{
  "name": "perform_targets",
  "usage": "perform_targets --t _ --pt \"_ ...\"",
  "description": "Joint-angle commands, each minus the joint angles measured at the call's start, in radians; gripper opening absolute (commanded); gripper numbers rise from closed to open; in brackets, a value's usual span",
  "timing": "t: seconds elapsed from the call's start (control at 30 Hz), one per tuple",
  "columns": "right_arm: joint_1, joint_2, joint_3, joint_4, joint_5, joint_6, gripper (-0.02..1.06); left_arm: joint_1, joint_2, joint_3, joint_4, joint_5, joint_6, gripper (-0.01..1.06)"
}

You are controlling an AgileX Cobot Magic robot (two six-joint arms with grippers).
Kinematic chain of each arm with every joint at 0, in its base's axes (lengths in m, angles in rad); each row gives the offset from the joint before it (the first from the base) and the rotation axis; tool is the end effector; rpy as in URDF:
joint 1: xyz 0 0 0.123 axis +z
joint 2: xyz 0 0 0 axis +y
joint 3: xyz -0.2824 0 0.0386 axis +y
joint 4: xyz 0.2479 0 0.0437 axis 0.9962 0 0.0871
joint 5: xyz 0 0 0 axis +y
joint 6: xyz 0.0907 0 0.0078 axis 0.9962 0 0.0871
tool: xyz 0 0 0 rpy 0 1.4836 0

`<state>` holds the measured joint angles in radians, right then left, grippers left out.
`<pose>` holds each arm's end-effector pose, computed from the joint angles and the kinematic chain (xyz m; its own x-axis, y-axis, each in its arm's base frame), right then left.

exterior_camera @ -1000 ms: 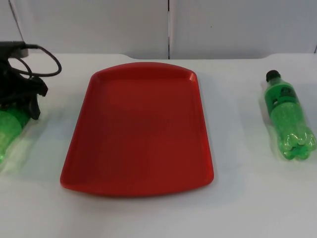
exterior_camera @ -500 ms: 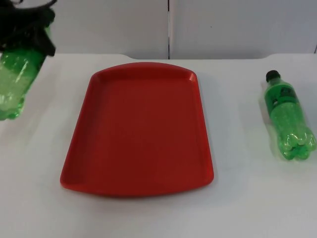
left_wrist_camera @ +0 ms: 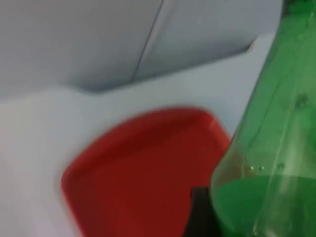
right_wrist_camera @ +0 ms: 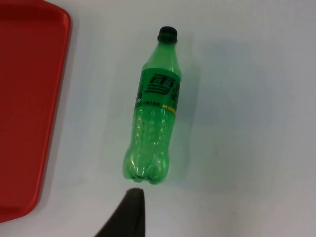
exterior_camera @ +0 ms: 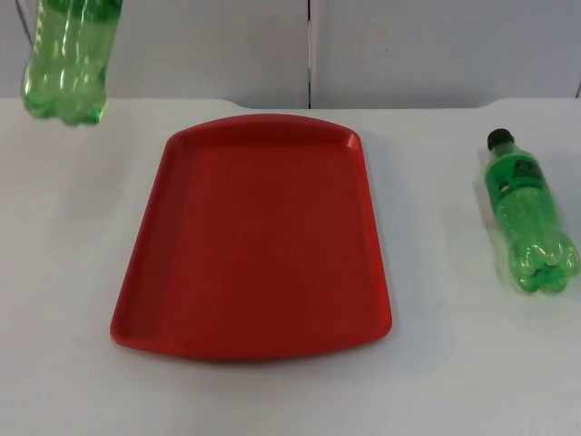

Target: Place the bottle upright on the tray.

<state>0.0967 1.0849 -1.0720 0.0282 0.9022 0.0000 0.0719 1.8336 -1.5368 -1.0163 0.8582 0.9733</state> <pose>0.2110 0.0225 0.3641 -0.7348 -0.0537 -0.6762 -0.0986 0.9947 0.0281 0.4142 -0.0290 0.3071 -0.6102 0.0790 -0.7883 0.5158 0.7949 -0.3196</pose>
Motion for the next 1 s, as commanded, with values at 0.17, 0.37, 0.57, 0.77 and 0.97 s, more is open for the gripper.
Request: perform_targets --t 0.17,0.37,0.57,0.77,0.97 --pt "-0.004 -0.003 -0.004 0.003 -0.004 -0.014 1.04 -0.004 -0.038 -0.004 -0.365 -0.008 0.315 0.00" --pt "-0.004 -0.003 -0.004 0.003 -0.009 -0.014 1.04 -0.049 -0.038 -0.004 -0.582 -0.049 0.620 0.00" --pt "-0.004 -0.003 -0.004 0.003 -0.009 -0.014 1.04 -0.117 -0.038 -0.004 -0.728 -0.069 0.862 0.00" --pt "-0.004 -0.003 -0.003 0.003 -0.018 -0.014 1.04 -0.184 -0.005 -0.004 -0.728 -0.044 1.006 0.00" --pt "-0.004 -0.003 -0.003 0.003 -0.022 -0.014 1.04 -0.210 0.110 -0.004 -0.728 0.178 1.095 0.00"
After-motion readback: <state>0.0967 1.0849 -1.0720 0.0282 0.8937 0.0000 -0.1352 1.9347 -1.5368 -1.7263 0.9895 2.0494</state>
